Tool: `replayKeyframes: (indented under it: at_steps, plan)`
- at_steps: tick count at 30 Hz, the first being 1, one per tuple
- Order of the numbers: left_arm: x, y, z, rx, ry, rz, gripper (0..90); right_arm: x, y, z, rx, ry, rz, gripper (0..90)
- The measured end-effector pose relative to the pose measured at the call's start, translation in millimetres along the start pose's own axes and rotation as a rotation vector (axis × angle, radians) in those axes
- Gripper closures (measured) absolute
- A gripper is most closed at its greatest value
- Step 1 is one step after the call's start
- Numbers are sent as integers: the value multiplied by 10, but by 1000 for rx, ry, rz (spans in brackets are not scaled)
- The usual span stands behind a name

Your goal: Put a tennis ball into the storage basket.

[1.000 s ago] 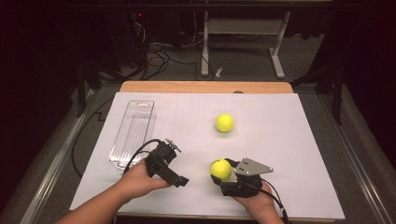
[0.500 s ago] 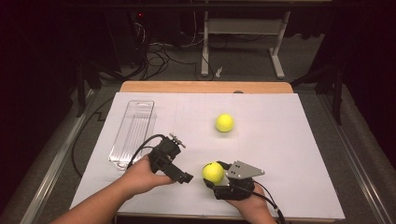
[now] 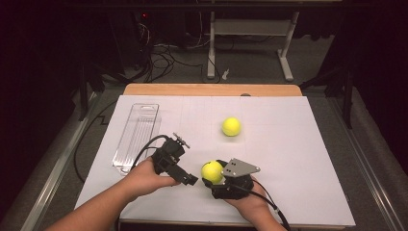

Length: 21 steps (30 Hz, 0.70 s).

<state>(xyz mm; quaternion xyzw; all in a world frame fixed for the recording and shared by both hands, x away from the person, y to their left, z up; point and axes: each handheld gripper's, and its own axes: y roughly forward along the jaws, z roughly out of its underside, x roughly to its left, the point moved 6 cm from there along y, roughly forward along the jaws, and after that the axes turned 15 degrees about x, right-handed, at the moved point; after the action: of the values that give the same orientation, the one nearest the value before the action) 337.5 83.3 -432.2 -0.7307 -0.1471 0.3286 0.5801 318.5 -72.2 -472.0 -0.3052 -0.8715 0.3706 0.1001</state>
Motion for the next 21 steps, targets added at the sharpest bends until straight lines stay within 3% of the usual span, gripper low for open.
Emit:
replayKeyframes:
  at_steps: [10, 21]
  plan:
    - [-35, -43, -20, -3, 5, 9, 7, 136, 113, -9, -20, -16, -31, 277]
    - [-142, -46, -133, -5, 23, -2, 6, 146, 78, 52, -62, -6, -43, 276]
